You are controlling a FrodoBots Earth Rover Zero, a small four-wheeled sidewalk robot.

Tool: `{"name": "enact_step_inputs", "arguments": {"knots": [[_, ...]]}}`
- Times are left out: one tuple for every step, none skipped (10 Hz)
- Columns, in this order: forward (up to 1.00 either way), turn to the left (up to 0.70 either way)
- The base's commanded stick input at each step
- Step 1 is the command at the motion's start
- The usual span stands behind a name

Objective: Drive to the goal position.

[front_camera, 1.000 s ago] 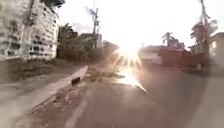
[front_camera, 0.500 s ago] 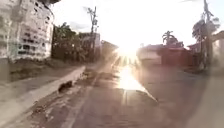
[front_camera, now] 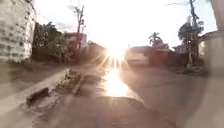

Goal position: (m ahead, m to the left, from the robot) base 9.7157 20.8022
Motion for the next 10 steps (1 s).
{"name": "enact_step_inputs", "arguments": {"knots": [[1.00, 0.00], [1.00, 0.00], [1.00, 0.00], [1.00, 0.00], [1.00, 0.00], [1.00, 0.00], [1.00, 0.00], [1.00, 0.00], [1.00, 0.00], [1.00, 0.00]]}}
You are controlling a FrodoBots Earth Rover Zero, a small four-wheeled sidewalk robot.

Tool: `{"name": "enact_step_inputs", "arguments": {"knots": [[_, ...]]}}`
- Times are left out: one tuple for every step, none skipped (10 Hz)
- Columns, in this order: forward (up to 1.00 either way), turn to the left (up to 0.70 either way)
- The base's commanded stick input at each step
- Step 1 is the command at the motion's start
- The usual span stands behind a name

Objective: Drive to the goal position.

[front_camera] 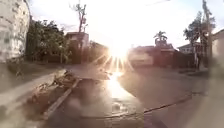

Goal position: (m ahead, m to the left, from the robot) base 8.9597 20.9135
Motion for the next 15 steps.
{"name": "enact_step_inputs", "arguments": {"knots": [[1.00, 0.00], [1.00, 0.00], [1.00, 0.00], [1.00, 0.00], [1.00, 0.00], [1.00, 0.00], [1.00, 0.00], [1.00, 0.00], [1.00, 0.00], [1.00, 0.00], [1.00, 0.00], [1.00, 0.00], [1.00, 0.00], [1.00, 0.00], [1.00, 0.00]]}}
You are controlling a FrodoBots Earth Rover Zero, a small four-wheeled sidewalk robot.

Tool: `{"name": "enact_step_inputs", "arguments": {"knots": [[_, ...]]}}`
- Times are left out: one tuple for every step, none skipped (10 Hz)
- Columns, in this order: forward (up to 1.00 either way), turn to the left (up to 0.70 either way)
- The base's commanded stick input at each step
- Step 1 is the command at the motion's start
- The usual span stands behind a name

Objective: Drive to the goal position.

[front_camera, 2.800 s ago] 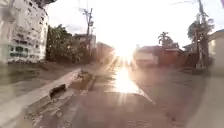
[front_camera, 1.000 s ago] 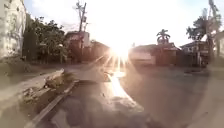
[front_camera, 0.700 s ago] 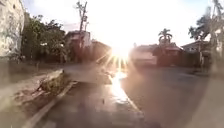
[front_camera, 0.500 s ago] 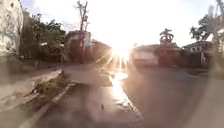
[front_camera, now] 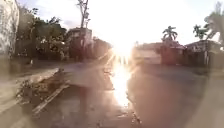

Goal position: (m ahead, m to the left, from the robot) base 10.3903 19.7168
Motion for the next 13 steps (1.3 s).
{"name": "enact_step_inputs", "arguments": {"knots": [[1.00, 0.00], [1.00, 0.00], [1.00, 0.00], [1.00, 0.00], [1.00, 0.00], [1.00, 0.00], [1.00, 0.15], [1.00, 0.40], [1.00, 0.40], [1.00, 0.40], [1.00, 0.40], [1.00, 0.40], [1.00, 0.40]]}}
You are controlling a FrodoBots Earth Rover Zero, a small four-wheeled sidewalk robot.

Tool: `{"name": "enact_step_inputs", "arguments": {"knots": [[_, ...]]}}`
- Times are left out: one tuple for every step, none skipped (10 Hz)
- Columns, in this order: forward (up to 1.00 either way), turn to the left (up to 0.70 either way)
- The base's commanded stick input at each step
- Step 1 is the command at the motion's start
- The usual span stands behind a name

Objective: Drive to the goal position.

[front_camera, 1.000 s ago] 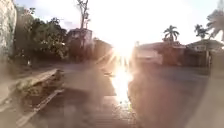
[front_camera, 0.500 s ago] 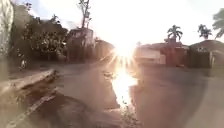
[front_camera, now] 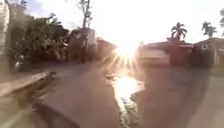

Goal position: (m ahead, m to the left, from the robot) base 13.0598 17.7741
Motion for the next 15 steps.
{"name": "enact_step_inputs", "arguments": {"knots": [[1.00, 0.40], [1.00, 0.40], [1.00, 0.40], [1.00, 0.40], [1.00, 0.30], [1.00, 0.00], [1.00, 0.00], [1.00, 0.00], [1.00, 0.00], [1.00, 0.00], [1.00, -0.35], [1.00, -0.40], [1.00, -0.40], [1.00, -0.40], [1.00, -0.40]]}}
